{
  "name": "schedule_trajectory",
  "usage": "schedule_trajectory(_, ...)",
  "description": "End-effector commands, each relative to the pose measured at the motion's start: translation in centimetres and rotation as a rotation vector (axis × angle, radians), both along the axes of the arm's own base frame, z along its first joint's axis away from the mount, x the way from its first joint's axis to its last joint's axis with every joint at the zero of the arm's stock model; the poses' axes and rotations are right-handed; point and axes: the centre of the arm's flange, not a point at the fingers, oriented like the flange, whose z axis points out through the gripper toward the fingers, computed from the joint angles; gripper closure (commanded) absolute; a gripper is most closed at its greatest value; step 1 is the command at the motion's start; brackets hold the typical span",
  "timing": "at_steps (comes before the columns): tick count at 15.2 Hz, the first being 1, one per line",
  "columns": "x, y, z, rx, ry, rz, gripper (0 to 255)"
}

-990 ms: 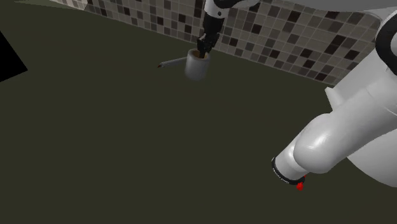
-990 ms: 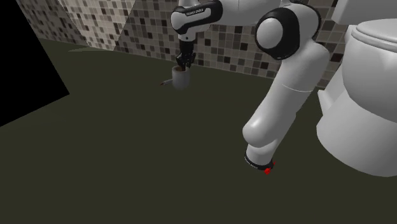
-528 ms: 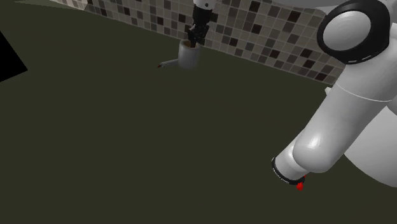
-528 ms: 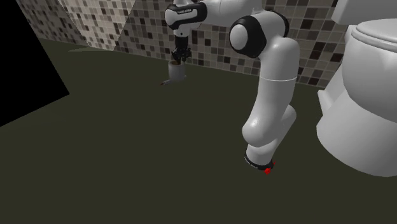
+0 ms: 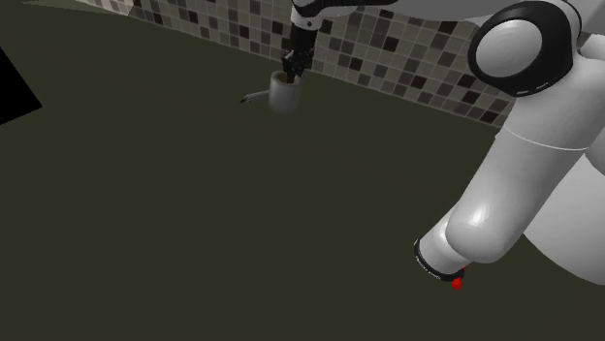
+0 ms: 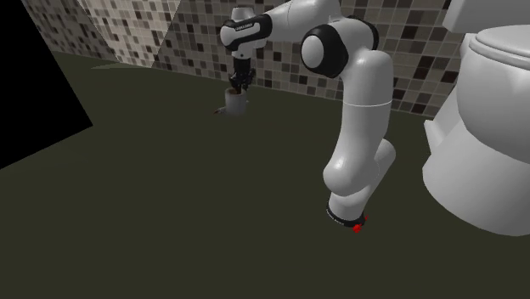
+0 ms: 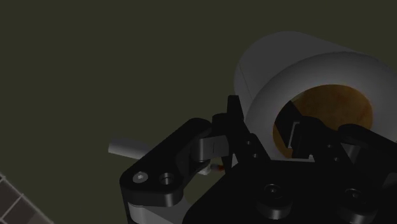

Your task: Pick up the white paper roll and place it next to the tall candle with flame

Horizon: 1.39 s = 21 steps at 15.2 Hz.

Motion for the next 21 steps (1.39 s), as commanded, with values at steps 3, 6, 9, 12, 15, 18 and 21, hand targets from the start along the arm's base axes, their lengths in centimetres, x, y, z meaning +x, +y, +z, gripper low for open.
schedule_trajectory(3, 0.0, -0.1, -1.9, 0.000, -0.002, 0.000, 255)
schedule_trajectory(6, 0.0, -0.1, -3.5, 0.000, -0.002, 0.000, 255)
schedule_trajectory(9, 0.0, -0.1, -5.1, 0.000, -0.002, 0.000, 255)
schedule_trajectory(12, 0.0, -0.1, -6.7, 0.000, -0.002, 0.000, 255)
schedule_trajectory(15, 0.0, -0.1, -8.3, 0.000, -0.002, 0.000, 255)
schedule_trajectory(18, 0.0, -0.1, -9.9, 0.000, -0.002, 0.000, 255)
schedule_trajectory(21, 0.0, -0.1, -11.4, 0.000, -0.002, 0.000, 255)
